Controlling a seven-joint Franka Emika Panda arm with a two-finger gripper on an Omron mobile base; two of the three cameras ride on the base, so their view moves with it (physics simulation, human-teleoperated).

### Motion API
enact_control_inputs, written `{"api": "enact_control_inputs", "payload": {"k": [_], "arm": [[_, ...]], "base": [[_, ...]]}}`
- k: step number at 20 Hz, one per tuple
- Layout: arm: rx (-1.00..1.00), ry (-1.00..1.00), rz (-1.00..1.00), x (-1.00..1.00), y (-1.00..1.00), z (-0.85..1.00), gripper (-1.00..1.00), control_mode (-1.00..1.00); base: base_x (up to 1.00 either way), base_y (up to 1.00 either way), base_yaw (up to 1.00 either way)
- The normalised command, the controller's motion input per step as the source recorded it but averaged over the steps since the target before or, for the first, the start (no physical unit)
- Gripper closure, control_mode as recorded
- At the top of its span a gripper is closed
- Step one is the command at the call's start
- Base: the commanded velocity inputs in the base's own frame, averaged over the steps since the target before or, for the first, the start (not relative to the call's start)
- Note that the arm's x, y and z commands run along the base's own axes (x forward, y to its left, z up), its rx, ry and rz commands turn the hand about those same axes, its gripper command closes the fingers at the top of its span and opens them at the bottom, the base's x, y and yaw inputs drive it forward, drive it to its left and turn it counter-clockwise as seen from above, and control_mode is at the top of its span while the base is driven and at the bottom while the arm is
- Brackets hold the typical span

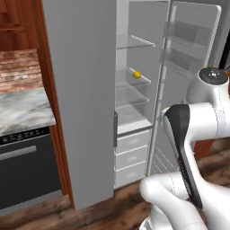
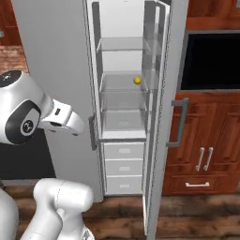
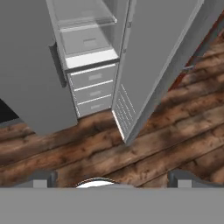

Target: Grab the lemon and onion from the fridge, place them in the blender, close the lid, and turn on the blender to create a marinade.

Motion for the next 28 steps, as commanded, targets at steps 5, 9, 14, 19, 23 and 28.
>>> {"api": "enact_control_inputs", "payload": {"k": [5,9,14,19,23,28], "arm": [[0.00,0.00,0.00,0.00,0.00,0.00,-1.00,1.00],[0.00,0.00,0.00,0.00,0.00,0.00,-1.00,1.00],[0.00,0.00,0.00,0.00,0.00,0.00,-1.00,1.00],[0.00,0.00,0.00,0.00,0.00,0.00,-1.00,1.00],[0.00,0.00,0.00,0.00,0.00,0.00,-1.00,1.00],[0.00,0.00,0.00,0.00,0.00,0.00,-1.00,1.00]], "base": [[0.68,0.25,0.02],[0.66,0.00,0.00],[0.60,0.00,0.00],[0.44,-0.09,0.00],[0.23,-0.40,0.00],[0.16,-0.52,0.00]]}}
